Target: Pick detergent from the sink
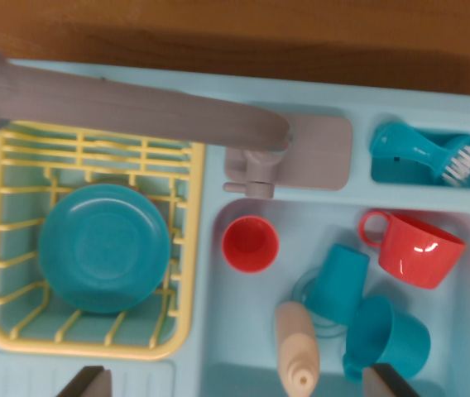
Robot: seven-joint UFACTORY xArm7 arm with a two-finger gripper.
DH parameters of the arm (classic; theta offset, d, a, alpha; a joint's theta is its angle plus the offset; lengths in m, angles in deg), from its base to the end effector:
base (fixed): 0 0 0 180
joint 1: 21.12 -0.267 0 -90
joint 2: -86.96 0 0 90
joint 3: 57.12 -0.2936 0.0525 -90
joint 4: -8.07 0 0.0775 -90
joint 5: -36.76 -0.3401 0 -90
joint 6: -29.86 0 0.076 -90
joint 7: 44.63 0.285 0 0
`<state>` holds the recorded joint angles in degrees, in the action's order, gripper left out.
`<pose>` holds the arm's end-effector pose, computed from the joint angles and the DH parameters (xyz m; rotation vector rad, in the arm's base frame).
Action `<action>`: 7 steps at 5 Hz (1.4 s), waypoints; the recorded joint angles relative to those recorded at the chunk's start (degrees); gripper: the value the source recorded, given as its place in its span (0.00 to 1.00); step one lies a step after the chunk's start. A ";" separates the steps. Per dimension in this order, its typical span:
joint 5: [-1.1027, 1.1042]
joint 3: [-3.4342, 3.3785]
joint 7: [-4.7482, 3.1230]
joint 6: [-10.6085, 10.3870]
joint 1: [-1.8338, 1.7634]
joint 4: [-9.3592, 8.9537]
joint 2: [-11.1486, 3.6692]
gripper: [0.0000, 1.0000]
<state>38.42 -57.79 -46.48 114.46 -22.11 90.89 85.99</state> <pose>0.4674 0.0055 0.3000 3.1106 0.1006 -0.0748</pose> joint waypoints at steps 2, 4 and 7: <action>0.03 0.24 -0.61 -2.19 0.28 -2.10 -0.34 0.00; 0.06 0.50 -1.25 -4.50 0.58 -4.32 -0.70 0.00; 0.13 1.07 -2.68 -9.67 1.24 -9.27 -1.51 0.00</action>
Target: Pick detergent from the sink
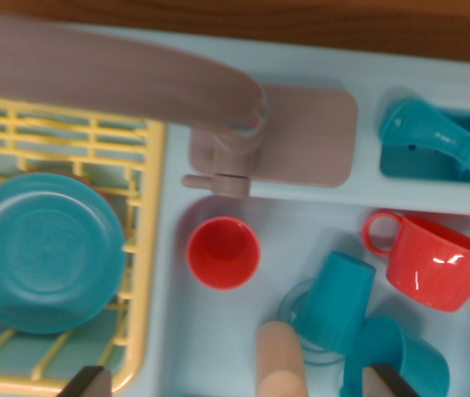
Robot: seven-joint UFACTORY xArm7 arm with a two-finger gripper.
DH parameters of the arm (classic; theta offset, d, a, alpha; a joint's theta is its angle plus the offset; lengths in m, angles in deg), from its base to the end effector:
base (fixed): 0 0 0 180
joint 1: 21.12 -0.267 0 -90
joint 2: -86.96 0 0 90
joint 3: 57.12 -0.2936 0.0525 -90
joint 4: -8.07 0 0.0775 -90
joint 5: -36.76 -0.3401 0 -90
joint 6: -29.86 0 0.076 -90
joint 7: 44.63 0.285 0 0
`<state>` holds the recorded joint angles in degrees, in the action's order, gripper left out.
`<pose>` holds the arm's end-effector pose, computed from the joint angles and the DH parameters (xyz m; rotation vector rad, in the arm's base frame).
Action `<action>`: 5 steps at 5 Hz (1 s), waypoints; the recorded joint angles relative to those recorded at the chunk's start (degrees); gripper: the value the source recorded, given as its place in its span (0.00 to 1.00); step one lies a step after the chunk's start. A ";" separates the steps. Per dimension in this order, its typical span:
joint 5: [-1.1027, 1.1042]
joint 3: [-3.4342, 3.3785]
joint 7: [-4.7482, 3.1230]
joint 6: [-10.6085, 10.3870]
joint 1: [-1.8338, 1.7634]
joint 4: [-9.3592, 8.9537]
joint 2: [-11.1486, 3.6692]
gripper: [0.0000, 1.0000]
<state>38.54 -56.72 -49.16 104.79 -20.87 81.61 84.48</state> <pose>0.4685 -0.0133 0.2316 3.1105 0.1195 -0.1072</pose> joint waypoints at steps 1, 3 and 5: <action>0.03 0.29 -0.72 -2.59 0.33 -2.48 -0.40 0.00; 0.07 0.59 -1.48 -5.36 0.69 -5.14 -0.83 0.00; 0.11 0.89 -2.23 -8.06 1.03 -7.73 -1.26 0.00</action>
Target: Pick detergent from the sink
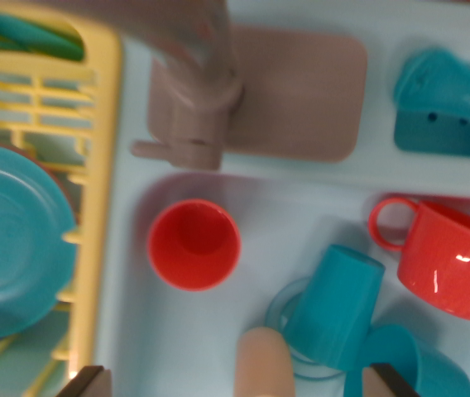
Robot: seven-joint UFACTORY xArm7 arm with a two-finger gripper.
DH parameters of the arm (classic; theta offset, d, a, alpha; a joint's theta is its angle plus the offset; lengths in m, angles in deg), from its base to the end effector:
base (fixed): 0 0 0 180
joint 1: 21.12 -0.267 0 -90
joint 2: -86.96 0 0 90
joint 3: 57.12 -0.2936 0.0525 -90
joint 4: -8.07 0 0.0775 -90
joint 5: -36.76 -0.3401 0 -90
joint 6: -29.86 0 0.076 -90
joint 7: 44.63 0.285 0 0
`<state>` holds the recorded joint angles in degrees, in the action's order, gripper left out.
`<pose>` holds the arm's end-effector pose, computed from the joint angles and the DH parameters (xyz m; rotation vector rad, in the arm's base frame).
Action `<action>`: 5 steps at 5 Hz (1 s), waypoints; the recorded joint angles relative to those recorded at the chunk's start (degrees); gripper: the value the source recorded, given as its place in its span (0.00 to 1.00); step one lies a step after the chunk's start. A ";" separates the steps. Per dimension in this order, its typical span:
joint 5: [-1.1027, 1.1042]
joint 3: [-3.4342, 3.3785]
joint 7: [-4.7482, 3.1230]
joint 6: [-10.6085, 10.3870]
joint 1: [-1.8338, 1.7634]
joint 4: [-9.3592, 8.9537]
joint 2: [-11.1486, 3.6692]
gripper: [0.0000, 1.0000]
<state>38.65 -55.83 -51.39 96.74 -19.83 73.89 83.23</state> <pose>0.4595 -0.0285 0.1756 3.1114 0.1357 -0.1338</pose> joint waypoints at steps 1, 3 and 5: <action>0.03 0.28 -0.70 -2.54 0.33 -2.43 -0.40 0.00; 0.07 0.57 -1.42 -5.11 0.66 -4.90 -0.80 0.00; 0.10 0.83 -2.09 -7.54 0.97 -7.23 -1.18 0.00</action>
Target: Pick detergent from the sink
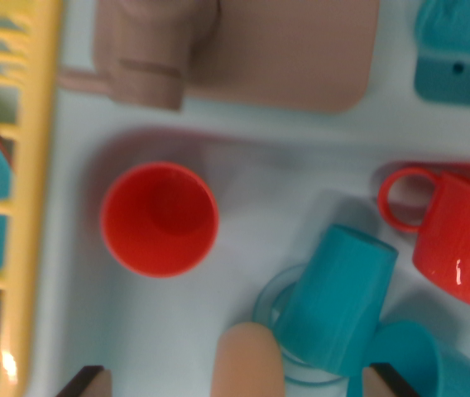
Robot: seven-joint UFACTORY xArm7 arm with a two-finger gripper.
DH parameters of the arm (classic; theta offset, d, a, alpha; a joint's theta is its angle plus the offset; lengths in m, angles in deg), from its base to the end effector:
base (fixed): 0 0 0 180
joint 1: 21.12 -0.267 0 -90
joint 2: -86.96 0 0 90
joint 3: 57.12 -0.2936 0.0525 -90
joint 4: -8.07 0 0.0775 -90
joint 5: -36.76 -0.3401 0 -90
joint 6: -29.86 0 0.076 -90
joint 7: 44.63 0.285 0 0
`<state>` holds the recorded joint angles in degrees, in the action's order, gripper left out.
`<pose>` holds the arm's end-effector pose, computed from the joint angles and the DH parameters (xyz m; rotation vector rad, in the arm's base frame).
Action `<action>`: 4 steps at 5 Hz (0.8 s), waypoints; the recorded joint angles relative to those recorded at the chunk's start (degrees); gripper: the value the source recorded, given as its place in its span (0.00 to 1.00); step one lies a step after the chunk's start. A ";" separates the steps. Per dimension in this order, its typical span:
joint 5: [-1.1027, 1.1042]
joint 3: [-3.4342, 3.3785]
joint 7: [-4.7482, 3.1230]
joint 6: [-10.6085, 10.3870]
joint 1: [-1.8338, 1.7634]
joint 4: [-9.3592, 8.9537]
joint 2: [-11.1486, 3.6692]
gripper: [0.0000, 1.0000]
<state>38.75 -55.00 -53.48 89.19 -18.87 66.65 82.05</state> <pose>0.4431 -0.0414 0.1250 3.1133 0.1517 -0.1588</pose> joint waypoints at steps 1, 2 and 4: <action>0.03 0.24 -0.59 -2.14 0.27 -2.05 -0.33 0.00; 0.03 0.24 -0.59 -2.14 0.27 -2.05 -0.33 0.00; 0.12 1.04 -2.59 -9.37 1.20 -8.98 -1.46 1.00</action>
<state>38.87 -53.96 -56.07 79.83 -17.67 57.67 80.59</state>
